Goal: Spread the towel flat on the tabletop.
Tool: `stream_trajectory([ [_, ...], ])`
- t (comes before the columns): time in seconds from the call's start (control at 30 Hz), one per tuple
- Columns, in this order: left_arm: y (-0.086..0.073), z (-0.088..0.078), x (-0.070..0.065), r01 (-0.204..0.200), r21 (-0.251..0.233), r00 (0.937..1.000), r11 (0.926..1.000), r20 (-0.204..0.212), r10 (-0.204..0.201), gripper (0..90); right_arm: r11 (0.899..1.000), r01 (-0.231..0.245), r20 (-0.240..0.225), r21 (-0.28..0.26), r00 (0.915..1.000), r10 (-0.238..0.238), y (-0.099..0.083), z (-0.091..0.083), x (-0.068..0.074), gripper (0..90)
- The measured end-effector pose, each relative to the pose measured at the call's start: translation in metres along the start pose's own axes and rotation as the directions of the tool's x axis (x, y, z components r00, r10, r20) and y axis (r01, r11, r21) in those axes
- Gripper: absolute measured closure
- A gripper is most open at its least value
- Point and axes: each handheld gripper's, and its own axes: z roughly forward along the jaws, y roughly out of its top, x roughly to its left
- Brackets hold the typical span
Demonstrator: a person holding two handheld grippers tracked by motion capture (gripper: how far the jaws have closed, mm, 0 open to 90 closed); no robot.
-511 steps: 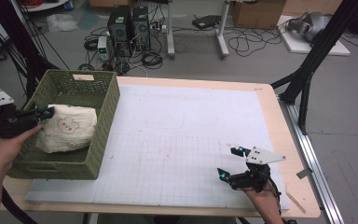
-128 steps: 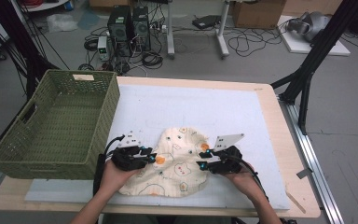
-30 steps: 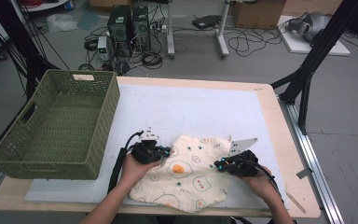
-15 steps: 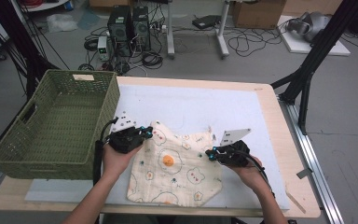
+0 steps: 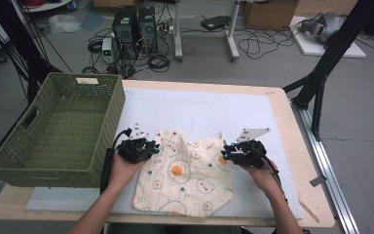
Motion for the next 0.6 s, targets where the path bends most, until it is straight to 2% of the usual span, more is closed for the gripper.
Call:
stream_trajectory([
  [0.13,-0.001,0.008,0.001,-0.005,0.023,1.0000,0.9997,-0.004,0.005,76.0,0.999,-0.031,0.020,0.010,0.9993,0.031,0.001,0.008,-0.010,66.4],
  [0.27,-0.003,0.014,0.000,-0.014,0.053,0.9999,0.9985,0.000,0.014,81.0,0.999,-0.012,0.030,0.052,0.9995,0.011,0.006,0.023,-0.011,64.7],
  [0.33,-0.004,0.017,-0.001,-0.028,0.075,0.9996,0.9968,0.002,0.028,85.2,0.998,-0.008,0.032,0.055,0.9995,0.006,0.007,0.030,-0.012,65.3],
  [0.4,-0.004,0.017,-0.001,-0.027,0.071,0.9996,0.9971,0.003,0.026,87.5,0.996,-0.008,0.031,0.084,0.9995,0.006,0.005,0.038,-0.013,68.4],
  [0.43,-0.004,0.017,-0.001,-0.027,0.071,0.9996,0.9971,0.006,0.027,88.4,0.998,-0.011,0.027,0.070,0.9996,0.009,0.004,0.039,-0.015,72.5],
  [0.47,-0.004,0.017,-0.001,-0.030,0.072,0.9995,0.9970,0.007,0.030,88.7,0.997,-0.027,0.026,0.070,0.9993,0.025,0.004,0.038,-0.017,78.0],
  [0.53,-0.004,0.017,0.000,-0.027,0.069,0.9996,0.9973,0.004,0.026,89.1,0.997,-0.029,0.003,0.072,0.9996,0.029,0.004,0.038,-0.019,87.8],
  [0.6,-0.004,0.017,0.000,-0.030,0.070,0.9995,0.9971,-0.007,0.031,89.2,0.996,-0.030,-0.016,0.082,0.9994,0.032,0.006,0.038,-0.022,89.0],
])
